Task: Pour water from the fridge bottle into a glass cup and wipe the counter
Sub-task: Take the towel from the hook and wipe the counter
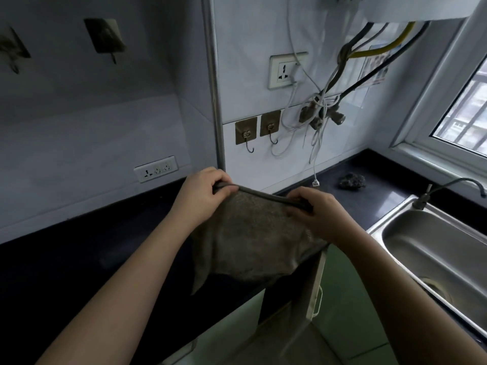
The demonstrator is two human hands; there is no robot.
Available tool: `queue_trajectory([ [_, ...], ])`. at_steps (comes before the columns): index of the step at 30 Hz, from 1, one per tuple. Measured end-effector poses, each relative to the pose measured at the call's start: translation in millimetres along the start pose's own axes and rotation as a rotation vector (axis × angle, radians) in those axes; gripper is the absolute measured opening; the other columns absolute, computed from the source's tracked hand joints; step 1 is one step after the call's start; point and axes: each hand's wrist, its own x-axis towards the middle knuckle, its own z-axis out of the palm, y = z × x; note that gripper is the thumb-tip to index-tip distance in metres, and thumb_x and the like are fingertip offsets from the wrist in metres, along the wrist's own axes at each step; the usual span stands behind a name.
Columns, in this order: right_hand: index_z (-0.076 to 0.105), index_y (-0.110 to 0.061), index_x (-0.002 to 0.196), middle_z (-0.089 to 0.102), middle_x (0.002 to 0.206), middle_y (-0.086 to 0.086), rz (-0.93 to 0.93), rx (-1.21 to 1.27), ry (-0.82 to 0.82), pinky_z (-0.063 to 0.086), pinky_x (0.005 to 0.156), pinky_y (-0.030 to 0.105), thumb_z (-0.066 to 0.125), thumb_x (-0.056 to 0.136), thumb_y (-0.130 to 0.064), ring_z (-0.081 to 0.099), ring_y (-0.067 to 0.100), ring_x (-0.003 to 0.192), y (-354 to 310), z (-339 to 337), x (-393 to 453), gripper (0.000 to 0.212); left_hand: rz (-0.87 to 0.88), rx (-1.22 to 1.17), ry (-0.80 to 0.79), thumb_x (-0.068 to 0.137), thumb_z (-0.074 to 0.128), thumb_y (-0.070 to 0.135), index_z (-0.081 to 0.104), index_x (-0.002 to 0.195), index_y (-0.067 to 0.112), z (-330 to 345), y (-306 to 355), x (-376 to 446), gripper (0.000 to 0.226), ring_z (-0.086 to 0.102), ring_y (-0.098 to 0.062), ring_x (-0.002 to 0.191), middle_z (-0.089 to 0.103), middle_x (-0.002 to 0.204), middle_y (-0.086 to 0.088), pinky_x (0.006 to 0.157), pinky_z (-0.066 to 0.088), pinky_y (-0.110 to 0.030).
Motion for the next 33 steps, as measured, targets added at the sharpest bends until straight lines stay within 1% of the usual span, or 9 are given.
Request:
queue_trajectory([
  [4,0.048,-0.029,0.116,0.057,0.093,-0.015,0.015,0.028,0.034,0.039,0.072,0.004,0.061,0.093,-0.018,0.054,-0.008,0.086,5.7,3.6,24.0,0.029,0.014,0.052,-0.047,0.093,0.062,0.034,0.066,0.096,0.026,0.8,-12.2,25.7,0.009,0.047,0.004,0.08,0.057,0.091,0.014,0.066,0.031,-0.012],
  [9,0.055,-0.02,0.095,0.059,0.093,-0.008,-0.062,-0.054,0.114,0.051,0.076,0.032,0.058,0.093,-0.008,0.057,0.008,0.085,21.5,3.0,51.6,0.013,0.057,0.051,-0.087,0.095,0.061,0.029,0.055,0.104,0.032,5.5,-29.4,48.4,0.012,0.05,0.004,0.083,0.061,0.093,0.014,0.07,0.032,-0.009],
  [11,0.061,-0.018,0.087,0.06,0.093,-0.005,-0.115,-0.112,0.198,0.051,0.077,0.039,0.061,0.089,-0.001,0.058,0.015,0.086,29.2,6.2,60.4,0.018,0.112,0.043,-0.097,0.095,0.06,0.026,0.052,0.106,0.031,9.3,-36.7,54.9,0.014,0.055,-0.003,0.087,0.063,0.092,0.014,0.074,0.037,-0.016],
  [13,0.067,-0.016,0.084,0.063,0.094,-0.003,-0.142,-0.135,0.287,0.052,0.077,0.039,0.064,0.086,0.004,0.06,0.017,0.088,35.3,9.2,66.1,0.021,0.177,0.054,-0.076,0.096,0.059,0.023,0.058,0.105,0.027,13.4,-42.2,58.8,0.01,0.052,-0.004,0.085,0.06,0.09,0.011,0.073,0.038,-0.022],
  [16,0.072,-0.014,0.09,0.065,0.096,-0.002,-0.144,-0.103,0.37,0.053,0.079,0.039,0.067,0.085,0.004,0.062,0.018,0.089,44.7,10.7,74.1,0.019,0.265,0.043,-0.02,0.094,0.062,0.013,0.071,0.097,0.025,20.7,-49.2,66.5,0.014,0.048,0.002,0.082,0.057,0.088,0.016,0.074,0.035,-0.013],
  [18,0.073,-0.013,0.095,0.066,0.099,0.001,-0.147,-0.109,0.389,0.055,0.081,0.041,0.067,0.085,0.004,0.063,0.02,0.091,50.2,9.6,80.8,0.02,0.293,0.03,0.015,0.092,0.064,0.009,0.075,0.099,0.022,27.0,-52.1,72.7,0.018,0.052,-0.002,0.088,0.062,0.091,0.015,0.08,0.037,-0.012],
  [24,0.072,-0.012,0.106,0.066,0.106,0.006,-0.171,-0.156,0.364,0.053,0.086,0.041,0.066,0.086,0.0,0.06,0.022,0.098,71.1,-4.1,107.0,0.024,0.301,0.084,0.142,0.089,0.067,0.02,0.075,0.107,0.018,45.8,-42.1,91.2,0.019,0.055,-0.008,0.095,0.071,0.1,0.004,0.085,0.033,-0.008],
  [28,0.07,-0.012,0.111,0.064,0.109,0.006,-0.2,-0.152,0.337,0.051,0.089,0.04,0.062,0.09,-0.008,0.058,0.023,0.102,88.1,-11.6,130.6,0.023,0.239,0.128,0.265,0.087,0.07,0.02,0.075,0.106,0.017,62.7,-32.5,103.0,0.02,0.055,-0.009,0.096,0.071,0.1,0.003,0.087,0.037,-0.018],
  [33,0.069,-0.013,0.112,0.063,0.111,0.005,-0.26,-0.12,0.424,0.043,0.093,0.036,0.055,0.093,-0.015,0.053,0.024,0.105,104.6,-18.5,165.3,0.024,0.154,0.183,0.442,0.088,0.07,0.012,0.075,0.106,0.014,77.4,-16.0,119.2,0.019,0.053,-0.011,0.096,0.07,0.098,-0.001,0.091,0.03,-0.006],
])
